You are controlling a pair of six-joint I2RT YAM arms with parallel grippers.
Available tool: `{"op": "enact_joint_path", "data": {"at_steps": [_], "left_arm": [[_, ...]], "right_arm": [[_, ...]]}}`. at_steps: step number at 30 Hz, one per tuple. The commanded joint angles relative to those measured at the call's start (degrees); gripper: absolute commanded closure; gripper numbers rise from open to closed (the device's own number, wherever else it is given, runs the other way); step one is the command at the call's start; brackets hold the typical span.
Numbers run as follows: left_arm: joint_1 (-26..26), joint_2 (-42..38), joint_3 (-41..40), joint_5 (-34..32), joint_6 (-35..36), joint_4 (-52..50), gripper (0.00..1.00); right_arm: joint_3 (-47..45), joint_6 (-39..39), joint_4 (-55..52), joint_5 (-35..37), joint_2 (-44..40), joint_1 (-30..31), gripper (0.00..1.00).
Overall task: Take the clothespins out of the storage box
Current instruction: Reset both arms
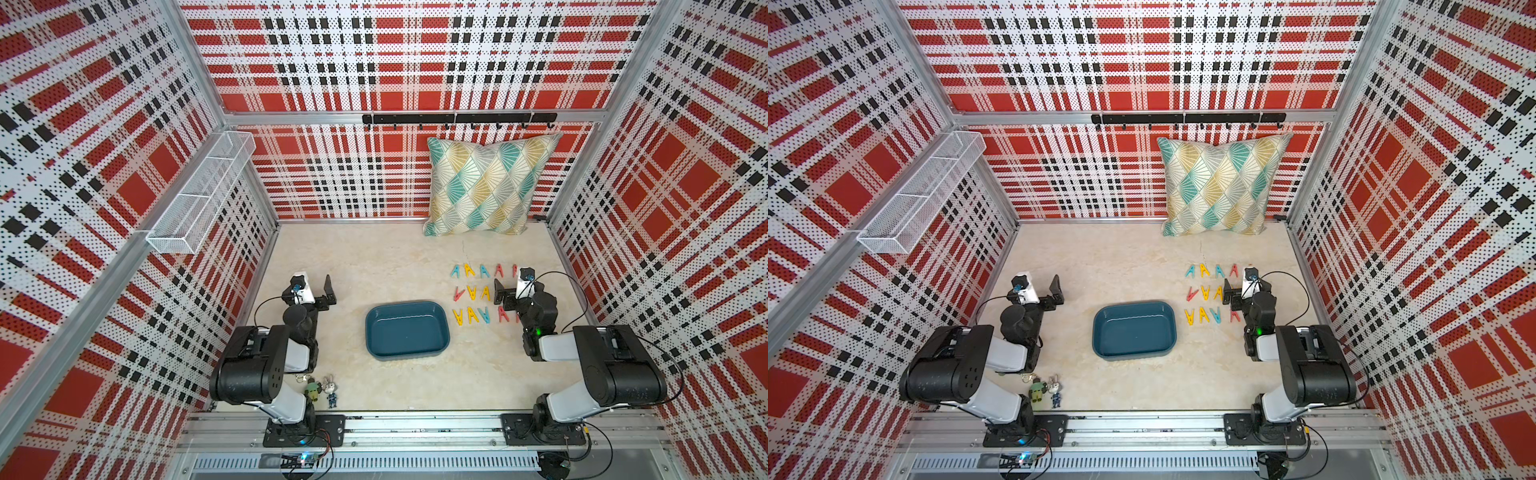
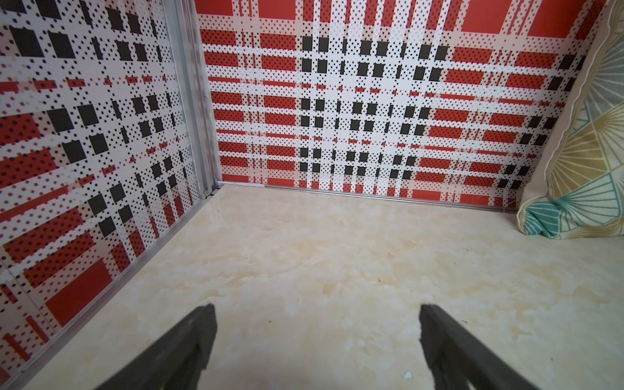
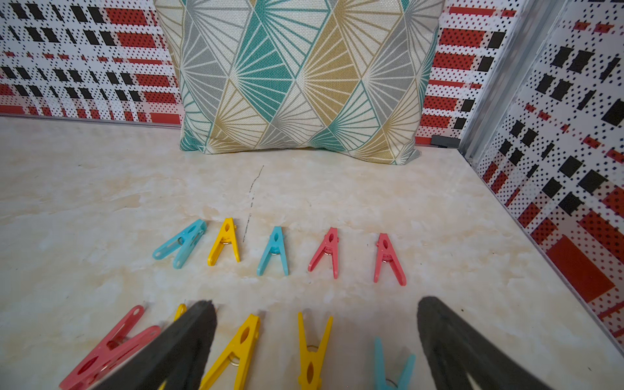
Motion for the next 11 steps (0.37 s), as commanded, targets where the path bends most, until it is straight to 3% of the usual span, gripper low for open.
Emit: {"op": "enact_joint_path", "data": {"at_steps": [1, 11], "left_arm": [[-0.72, -0.06, 0.88, -1.1, 0.46, 0.27, 0.01], [-1.64, -0.26, 0.97, -3.27, 1.06, -0.26, 0.01]], "right_arm": [[0.54, 0.47, 1.26, 0.13, 0.62, -0.29, 0.0], [0.43, 0.48, 1.33, 0.12, 0.61, -0.34, 0.0]]}}
